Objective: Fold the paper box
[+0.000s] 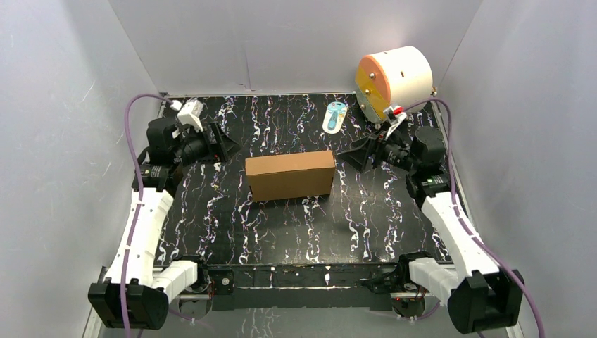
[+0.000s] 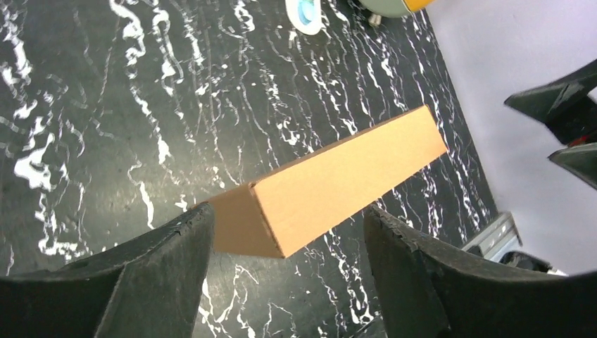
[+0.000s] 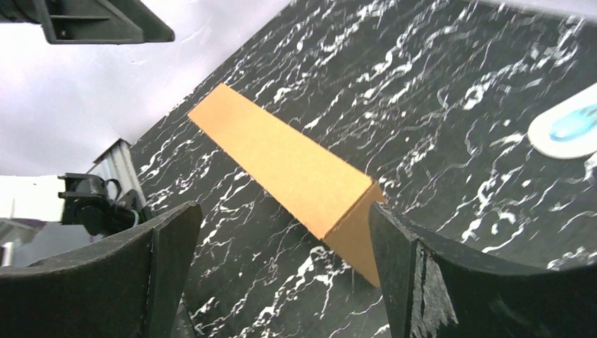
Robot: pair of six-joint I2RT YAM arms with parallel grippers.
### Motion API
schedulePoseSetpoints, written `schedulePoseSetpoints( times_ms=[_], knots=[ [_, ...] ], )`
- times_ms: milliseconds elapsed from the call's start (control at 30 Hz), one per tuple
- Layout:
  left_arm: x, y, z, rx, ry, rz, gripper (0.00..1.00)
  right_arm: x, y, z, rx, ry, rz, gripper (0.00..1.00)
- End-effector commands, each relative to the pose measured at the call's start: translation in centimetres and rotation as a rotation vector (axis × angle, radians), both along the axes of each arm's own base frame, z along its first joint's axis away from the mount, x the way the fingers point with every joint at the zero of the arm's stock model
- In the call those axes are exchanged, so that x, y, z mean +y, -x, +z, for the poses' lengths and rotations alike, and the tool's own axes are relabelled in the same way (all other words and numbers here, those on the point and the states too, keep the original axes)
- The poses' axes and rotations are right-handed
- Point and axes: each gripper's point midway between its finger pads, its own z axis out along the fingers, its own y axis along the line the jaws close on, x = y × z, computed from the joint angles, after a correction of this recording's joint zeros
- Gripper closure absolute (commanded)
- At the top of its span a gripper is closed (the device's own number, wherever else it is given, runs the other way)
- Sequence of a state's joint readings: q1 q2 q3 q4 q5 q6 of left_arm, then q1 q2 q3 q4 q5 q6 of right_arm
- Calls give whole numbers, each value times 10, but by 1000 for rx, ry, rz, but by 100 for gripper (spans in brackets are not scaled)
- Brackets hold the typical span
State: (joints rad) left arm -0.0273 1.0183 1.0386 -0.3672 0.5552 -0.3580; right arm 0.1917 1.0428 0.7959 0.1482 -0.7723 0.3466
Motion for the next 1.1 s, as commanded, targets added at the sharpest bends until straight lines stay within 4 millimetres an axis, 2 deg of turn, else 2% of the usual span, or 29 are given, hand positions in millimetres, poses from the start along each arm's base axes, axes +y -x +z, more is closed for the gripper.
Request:
schedulePoseSetpoints(
  times_ms=[0,100,200,300,367,533,633,767,900,1000,1067],
  knots=[
    [-23,0,17,-130,-128,-175,24,-8,10,34,-157,4,-34,2],
    [-45,-1,24,-190,-195,-254,18,-12,22,40,-209,8,-42,1],
    [-75,4,21,-232,-242,-384,12,-17,30,42,-243,22,-66,1],
    [-96,1,16,-265,-300,-465,10,-22,35,37,-258,49,-91,1],
    [-109,1,7,-280,-343,-527,9,-25,38,34,-264,63,-100,1],
    [-134,6,-31,-276,-492,-732,8,-32,37,20,-237,113,-133,1],
    [-150,11,-45,-296,-562,-836,7,-32,40,19,-234,123,-127,1],
    [-160,12,-66,-279,-642,-914,8,-33,42,21,-251,128,-125,1],
    [-158,6,-83,-276,-747,-926,10,-31,44,21,-262,124,-106,1],
    [-155,-5,-82,-300,-810,-895,11,-30,45,21,-261,120,-100,1],
    [-156,-11,-69,-337,-818,-870,10,-29,45,21,-263,121,-97,2]
  ],
)
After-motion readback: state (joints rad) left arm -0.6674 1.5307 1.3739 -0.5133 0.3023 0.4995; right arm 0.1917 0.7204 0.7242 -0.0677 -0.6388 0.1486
